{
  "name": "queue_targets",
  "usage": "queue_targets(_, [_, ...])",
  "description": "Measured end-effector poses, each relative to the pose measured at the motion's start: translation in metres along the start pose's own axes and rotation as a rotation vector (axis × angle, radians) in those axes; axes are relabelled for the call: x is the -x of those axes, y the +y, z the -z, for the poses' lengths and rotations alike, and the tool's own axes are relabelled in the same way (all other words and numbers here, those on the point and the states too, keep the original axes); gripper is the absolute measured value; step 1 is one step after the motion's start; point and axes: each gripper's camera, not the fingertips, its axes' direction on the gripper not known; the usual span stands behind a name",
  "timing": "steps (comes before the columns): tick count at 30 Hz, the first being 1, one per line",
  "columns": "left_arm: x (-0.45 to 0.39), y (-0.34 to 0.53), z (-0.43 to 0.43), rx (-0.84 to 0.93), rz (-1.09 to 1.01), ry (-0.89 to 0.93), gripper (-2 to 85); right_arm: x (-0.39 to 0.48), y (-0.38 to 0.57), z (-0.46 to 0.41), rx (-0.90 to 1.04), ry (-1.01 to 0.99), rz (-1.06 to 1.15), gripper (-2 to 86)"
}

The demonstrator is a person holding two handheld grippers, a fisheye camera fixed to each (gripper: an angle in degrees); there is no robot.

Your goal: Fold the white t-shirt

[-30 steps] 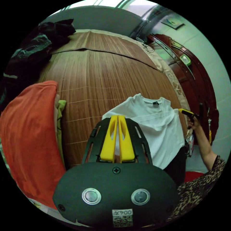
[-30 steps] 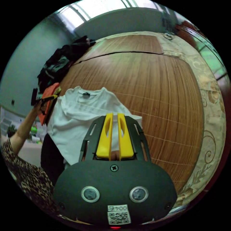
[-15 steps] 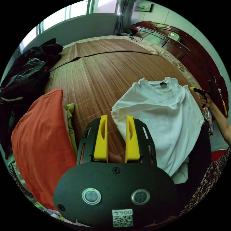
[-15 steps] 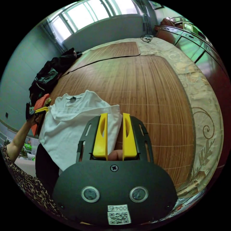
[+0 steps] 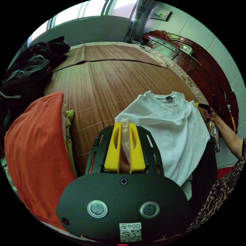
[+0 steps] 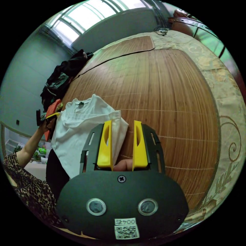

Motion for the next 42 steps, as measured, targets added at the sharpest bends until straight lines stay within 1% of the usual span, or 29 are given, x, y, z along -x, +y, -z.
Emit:
queue_targets(7, [0.007,0.011,0.003,0.009,0.023,0.031,6.6,-0.012,-0.002,0.007,-0.026,-0.042,-0.001,12.2])
queue_targets(12, [0.002,0.020,0.000,0.031,-0.023,0.056,12.0,-0.021,0.003,0.000,-0.014,-0.094,-0.012,12.1])
queue_targets(15, [-0.005,0.024,0.000,0.047,-0.045,0.035,13.1,-0.014,0.001,-0.008,0.011,-0.072,0.015,9.5])
queue_targets(17, [-0.008,0.026,0.002,0.046,-0.048,0.022,13.1,-0.006,0.002,-0.010,0.016,-0.035,0.041,4.2])
queue_targets(18, [-0.009,0.027,0.004,0.043,-0.044,0.014,13.1,-0.004,0.002,-0.011,0.018,-0.032,0.047,3.1])
queue_targets(25, [-0.007,0.037,0.016,0.009,0.038,0.011,11.4,0.014,0.019,-0.005,-0.014,0.012,0.096,0.8])
queue_targets(27, [-0.008,0.043,0.022,-0.008,0.074,0.018,9.1,0.018,0.025,-0.003,-0.033,0.021,0.101,0.5])
queue_targets(31, [-0.021,0.057,0.036,-0.033,0.082,-0.033,4.4,0.033,0.041,0.005,-0.071,0.068,0.122,-0.1])
queue_targets(33, [-0.032,0.064,0.045,-0.046,0.064,-0.073,3.4,0.040,0.050,0.010,-0.097,0.088,0.128,-0.2])
queue_targets(39, [-0.083,0.092,0.075,-0.133,-0.041,-0.282,1.9,0.061,0.087,0.034,-0.197,0.127,0.126,-0.5])
queue_targets(42, [-0.101,0.109,0.095,-0.202,-0.055,-0.315,1.6,0.072,0.109,0.048,-0.246,0.140,0.126,-0.6])
